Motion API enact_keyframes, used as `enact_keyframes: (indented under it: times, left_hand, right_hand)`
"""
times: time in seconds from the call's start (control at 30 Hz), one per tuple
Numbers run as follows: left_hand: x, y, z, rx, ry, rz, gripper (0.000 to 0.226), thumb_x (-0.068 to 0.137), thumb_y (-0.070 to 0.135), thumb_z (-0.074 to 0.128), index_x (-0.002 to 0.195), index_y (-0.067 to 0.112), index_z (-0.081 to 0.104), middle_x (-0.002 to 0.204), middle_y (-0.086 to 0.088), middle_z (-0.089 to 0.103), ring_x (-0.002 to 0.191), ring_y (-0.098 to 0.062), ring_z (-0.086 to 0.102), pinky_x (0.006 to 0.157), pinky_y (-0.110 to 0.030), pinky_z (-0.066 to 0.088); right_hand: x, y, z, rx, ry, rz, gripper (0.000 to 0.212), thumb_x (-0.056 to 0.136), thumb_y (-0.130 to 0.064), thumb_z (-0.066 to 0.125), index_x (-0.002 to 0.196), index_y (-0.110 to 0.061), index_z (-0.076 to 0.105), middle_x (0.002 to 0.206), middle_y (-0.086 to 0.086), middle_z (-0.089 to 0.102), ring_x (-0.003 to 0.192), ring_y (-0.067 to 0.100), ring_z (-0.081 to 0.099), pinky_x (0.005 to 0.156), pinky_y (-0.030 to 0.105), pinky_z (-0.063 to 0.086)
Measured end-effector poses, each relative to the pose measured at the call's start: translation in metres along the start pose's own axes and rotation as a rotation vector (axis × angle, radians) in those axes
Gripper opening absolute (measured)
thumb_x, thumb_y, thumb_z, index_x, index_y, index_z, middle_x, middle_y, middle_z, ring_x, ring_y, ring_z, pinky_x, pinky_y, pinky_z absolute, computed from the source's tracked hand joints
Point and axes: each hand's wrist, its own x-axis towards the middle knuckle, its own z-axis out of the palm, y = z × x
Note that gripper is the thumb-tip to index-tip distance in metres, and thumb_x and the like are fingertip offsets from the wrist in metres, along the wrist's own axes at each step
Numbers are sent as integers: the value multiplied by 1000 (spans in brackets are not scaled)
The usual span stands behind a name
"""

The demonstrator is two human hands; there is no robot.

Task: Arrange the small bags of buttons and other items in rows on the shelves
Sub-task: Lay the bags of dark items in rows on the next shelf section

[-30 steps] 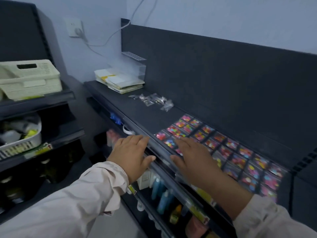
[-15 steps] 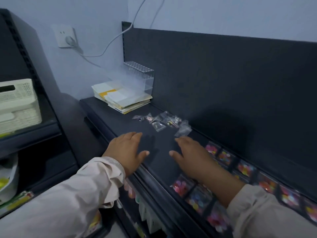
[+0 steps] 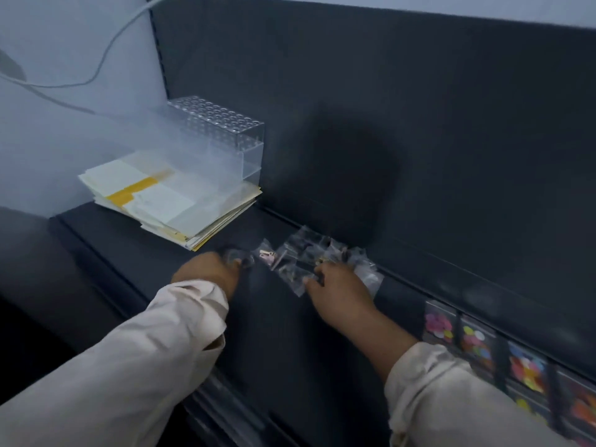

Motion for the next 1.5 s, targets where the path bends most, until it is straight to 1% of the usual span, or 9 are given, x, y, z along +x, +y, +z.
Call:
enact_keyframes:
  times: [0.17,0.27,0.47,0.63,0.77,0.97,1.1,1.23,1.5]
  left_hand:
    - [60,-6,11,-132,-45,-62,57,90,55,43,102,3,62,108,-19,63,101,-36,59,75,-32,41]
    - [77,1,12,-117,-64,29,58,81,63,52,81,6,62,84,-14,65,80,-32,61,59,-29,38]
    - [76,11,17,-220,-141,217,20,80,31,69,72,15,59,84,-7,66,79,-24,61,67,-28,44]
    - [61,9,23,-664,-116,302,20,82,20,67,72,14,51,74,-11,65,68,-26,63,62,-35,53]
    - [28,24,11,-896,-324,372,23,78,3,71,84,17,54,79,-8,63,62,-18,59,47,-22,49]
    - [-42,58,3,-889,-487,544,36,70,-5,74,89,17,54,77,-6,63,55,-12,56,45,-16,47]
    - [-113,82,17,-959,-713,526,26,74,-4,71,73,12,51,71,-8,58,65,-18,57,71,-36,55]
    - [-210,98,32,-1029,-937,538,24,77,-7,67,69,11,53,69,-9,59,59,-16,60,54,-29,57]
    - [-403,115,75,-1125,-1235,555,16,85,1,60,98,8,65,79,-7,69,63,-16,65,48,-20,50]
  right_hand:
    - [30,-11,23,-88,88,128,39,93,-42,47,118,-13,54,122,6,55,109,22,54,82,27,43]
    - [38,-12,35,-91,137,147,37,87,-42,56,112,-14,56,117,5,54,106,22,53,83,29,44]
    - [41,-15,43,-59,185,146,15,83,-30,64,81,-19,54,101,2,56,96,20,54,76,28,44]
    - [31,-14,36,426,221,211,25,83,-12,62,65,-21,46,64,0,57,61,18,55,60,32,49]
    - [8,-13,21,901,191,299,27,86,0,56,73,-20,45,73,4,56,61,15,58,58,32,54]
    - [-61,11,-15,1137,292,282,32,78,9,63,87,-20,50,80,1,61,67,13,56,52,20,41]
    - [-137,44,-35,1273,365,306,23,79,6,63,78,-15,56,68,3,61,58,13,51,52,24,35]
    - [-235,84,-55,1465,439,313,25,85,0,59,66,-16,56,64,3,62,60,16,55,60,27,42]
    - [-433,150,-75,1685,611,309,12,92,-13,53,82,-15,60,81,7,72,74,22,69,66,29,58]
